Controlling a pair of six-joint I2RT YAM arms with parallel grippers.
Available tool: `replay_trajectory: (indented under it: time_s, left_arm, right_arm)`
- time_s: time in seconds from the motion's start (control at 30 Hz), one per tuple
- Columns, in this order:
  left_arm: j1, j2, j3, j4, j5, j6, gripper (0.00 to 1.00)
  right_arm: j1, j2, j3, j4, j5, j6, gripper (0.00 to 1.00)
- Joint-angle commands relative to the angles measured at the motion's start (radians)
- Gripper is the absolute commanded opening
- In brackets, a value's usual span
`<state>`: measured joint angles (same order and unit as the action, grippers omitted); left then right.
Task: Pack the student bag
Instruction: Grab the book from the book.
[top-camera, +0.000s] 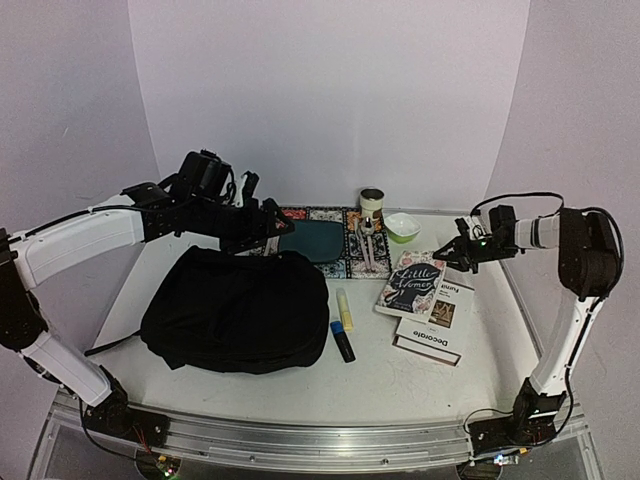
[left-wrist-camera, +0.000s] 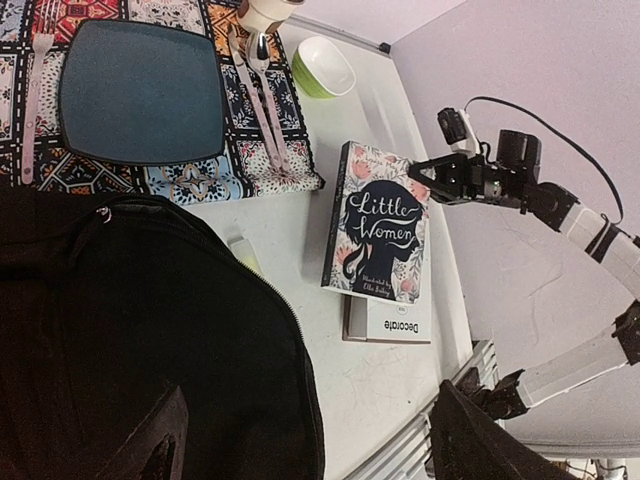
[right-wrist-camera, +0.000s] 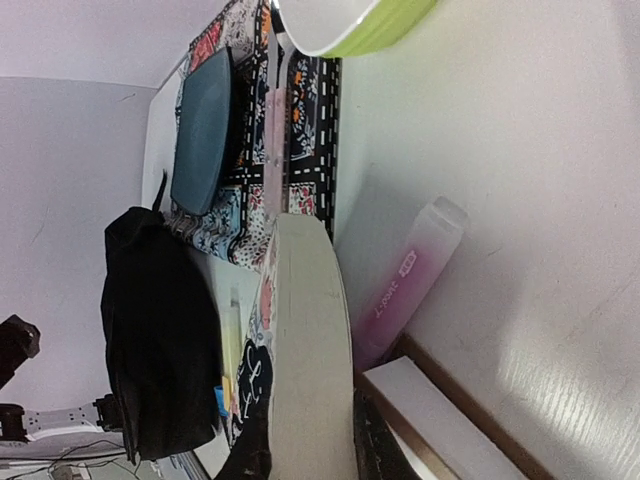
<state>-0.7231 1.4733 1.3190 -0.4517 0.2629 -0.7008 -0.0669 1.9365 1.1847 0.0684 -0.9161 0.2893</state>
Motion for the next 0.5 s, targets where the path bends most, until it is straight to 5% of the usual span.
replay_trajectory:
  time_s: [0.0,0.47]
  left_arm:
    - [0.002,-0.040,0.003,0.034,-0.025,-0.036,0.85]
    - [-0.004,-0.036,-0.007,0.140,-0.037,-0.174,0.86]
  right_arm:
    - [-0.005,-0.151,-0.052,0.078,-0.040,0.092,0.05]
    - [0.026,-0.519,-0.365,0.527,0.104,0.618,0.00]
